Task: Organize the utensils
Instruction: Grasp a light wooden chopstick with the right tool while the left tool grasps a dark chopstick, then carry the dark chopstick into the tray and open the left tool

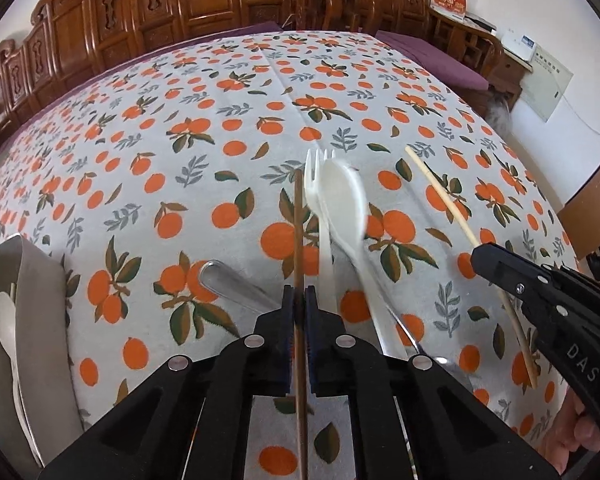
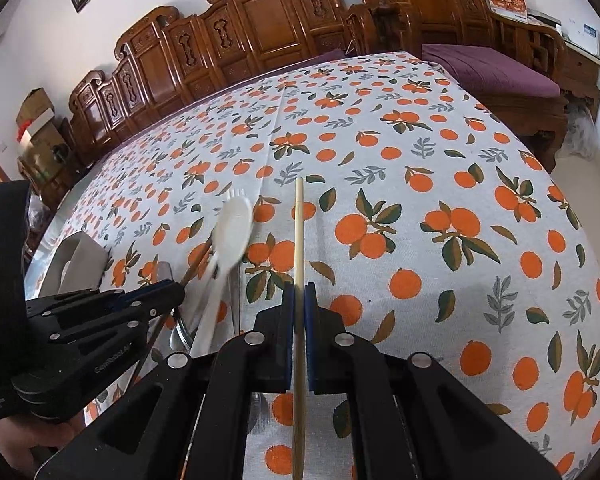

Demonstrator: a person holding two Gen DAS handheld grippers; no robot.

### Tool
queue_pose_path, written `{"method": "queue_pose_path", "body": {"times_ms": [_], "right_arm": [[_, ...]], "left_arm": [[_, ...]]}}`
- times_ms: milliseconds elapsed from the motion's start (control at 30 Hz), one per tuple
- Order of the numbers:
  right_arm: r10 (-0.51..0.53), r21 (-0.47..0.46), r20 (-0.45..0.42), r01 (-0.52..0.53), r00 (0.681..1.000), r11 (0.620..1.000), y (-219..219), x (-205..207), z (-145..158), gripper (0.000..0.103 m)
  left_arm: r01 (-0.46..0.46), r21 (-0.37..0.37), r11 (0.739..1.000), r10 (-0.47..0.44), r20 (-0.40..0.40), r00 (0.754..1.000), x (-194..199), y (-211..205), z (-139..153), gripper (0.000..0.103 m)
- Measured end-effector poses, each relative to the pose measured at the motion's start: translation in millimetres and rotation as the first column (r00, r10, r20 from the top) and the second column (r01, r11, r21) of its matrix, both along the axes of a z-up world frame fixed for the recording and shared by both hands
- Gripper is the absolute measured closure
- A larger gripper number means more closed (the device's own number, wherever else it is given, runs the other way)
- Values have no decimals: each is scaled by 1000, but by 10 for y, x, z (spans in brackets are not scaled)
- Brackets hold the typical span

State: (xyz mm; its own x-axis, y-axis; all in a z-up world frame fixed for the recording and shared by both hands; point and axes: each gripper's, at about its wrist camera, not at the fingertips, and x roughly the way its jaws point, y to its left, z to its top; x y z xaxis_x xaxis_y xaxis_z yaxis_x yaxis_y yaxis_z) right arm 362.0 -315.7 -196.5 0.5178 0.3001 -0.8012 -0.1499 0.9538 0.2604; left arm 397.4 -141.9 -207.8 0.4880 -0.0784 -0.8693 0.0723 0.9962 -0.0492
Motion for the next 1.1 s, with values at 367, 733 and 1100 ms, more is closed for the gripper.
{"method": "queue_pose_path", "body": {"times_ms": [367, 733, 1100], "right_arm": [[52, -2, 18, -52, 998, 999, 208, -36, 64, 97], [159, -40, 68, -156, 985, 987, 644, -179, 231, 97], [236, -60, 132, -230, 963, 971, 986, -384, 436, 97]], "left_arm": [[8, 18, 1000, -8, 41, 999, -274, 259, 253, 99], [-23, 40, 999, 18, 107, 994, -600, 718, 652, 99], [-95, 49, 994, 87, 141, 986, -785, 1257, 827, 99]]}}
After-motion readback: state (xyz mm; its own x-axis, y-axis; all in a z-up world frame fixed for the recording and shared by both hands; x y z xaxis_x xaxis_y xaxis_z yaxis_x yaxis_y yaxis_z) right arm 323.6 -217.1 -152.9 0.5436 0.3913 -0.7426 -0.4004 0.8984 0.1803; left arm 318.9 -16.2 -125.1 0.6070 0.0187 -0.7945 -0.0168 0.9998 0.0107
